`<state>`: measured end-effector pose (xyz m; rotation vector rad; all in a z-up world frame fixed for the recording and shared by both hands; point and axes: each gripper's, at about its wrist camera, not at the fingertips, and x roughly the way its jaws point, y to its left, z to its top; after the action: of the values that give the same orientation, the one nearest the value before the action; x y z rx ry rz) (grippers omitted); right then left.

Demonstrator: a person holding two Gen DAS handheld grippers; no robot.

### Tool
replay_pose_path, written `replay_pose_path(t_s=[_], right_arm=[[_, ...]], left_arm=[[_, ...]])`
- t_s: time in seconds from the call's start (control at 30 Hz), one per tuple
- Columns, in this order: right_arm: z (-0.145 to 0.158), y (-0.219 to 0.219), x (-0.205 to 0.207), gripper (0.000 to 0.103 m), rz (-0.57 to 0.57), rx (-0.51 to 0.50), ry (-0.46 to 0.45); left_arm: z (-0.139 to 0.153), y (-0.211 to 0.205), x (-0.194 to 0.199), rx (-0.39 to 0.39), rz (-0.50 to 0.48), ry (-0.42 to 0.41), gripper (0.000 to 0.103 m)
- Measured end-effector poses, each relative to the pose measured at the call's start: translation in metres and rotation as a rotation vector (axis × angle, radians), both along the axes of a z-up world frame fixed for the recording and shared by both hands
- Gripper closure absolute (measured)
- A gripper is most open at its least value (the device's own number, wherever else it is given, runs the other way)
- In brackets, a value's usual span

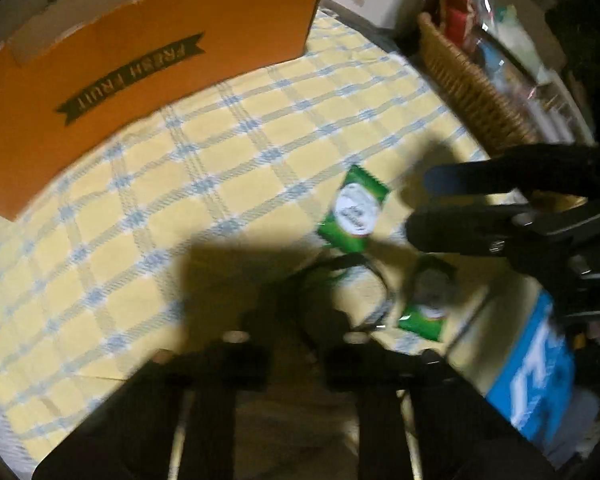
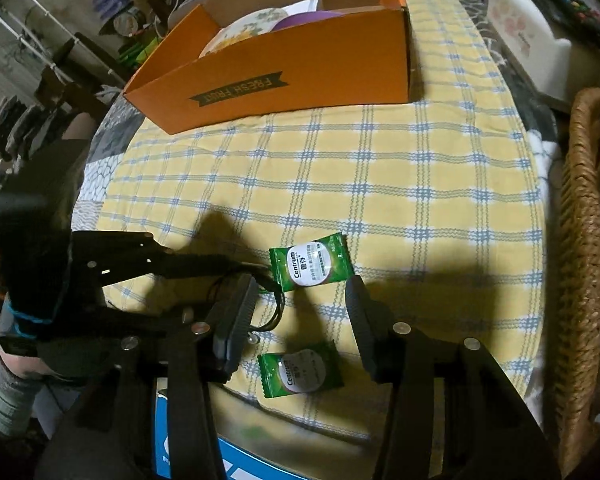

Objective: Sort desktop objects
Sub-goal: 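Grasp the black cord loop with the left gripper while the right gripper reaches the green carabiner, then drop the green carabiner into the box with the right gripper while the left holds the cord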

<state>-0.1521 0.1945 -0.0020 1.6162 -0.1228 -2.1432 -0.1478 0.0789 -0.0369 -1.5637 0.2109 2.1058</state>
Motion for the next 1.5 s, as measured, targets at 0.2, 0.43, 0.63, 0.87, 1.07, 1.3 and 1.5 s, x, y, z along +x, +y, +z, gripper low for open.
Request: replay_pose_path(t_s=[0.2, 0.43, 0.63, 0.87, 1.07, 1.3, 1.5], right_arm=[[0.005, -0.006, 0.002, 0.058, 0.015, 0.013, 0.014], [0.009, -0.041, -0.002, 0.063, 0.151, 0.053, 0.039], [-0.001, -0.088, -0.004, 0.070, 0.375, 0.254, 0.085], [-0.028, -0.116, 0.001, 0.070, 0.525, 0.398, 0.061], [-0.036, -0.124, 0.006, 0.069, 0.593, 0.434, 0.059], [-0.016, -0.116, 0.005, 0.099, 0.494, 0.296, 0.064], [0.012, -0.092, 0.005, 0.099, 0.348, 0.076, 0.065]], left_arm=[[0.008, -0.024, 0.004, -0.038, 0.027, 0.051, 0.101], [0.035, -0.096, -0.001, 0.023, 0.147, 0.067, 0.101], [0.034, -0.123, 0.002, 0.042, 0.180, 0.064, 0.101], [0.022, -0.130, 0.000, 0.087, 0.189, 0.034, 0.101], [0.006, -0.125, -0.010, 0.095, 0.192, -0.006, 0.097], [0.007, -0.131, -0.012, 0.126, 0.225, -0.004, 0.098], [0.027, -0.138, -0.011, 0.159, 0.234, 0.007, 0.098]])
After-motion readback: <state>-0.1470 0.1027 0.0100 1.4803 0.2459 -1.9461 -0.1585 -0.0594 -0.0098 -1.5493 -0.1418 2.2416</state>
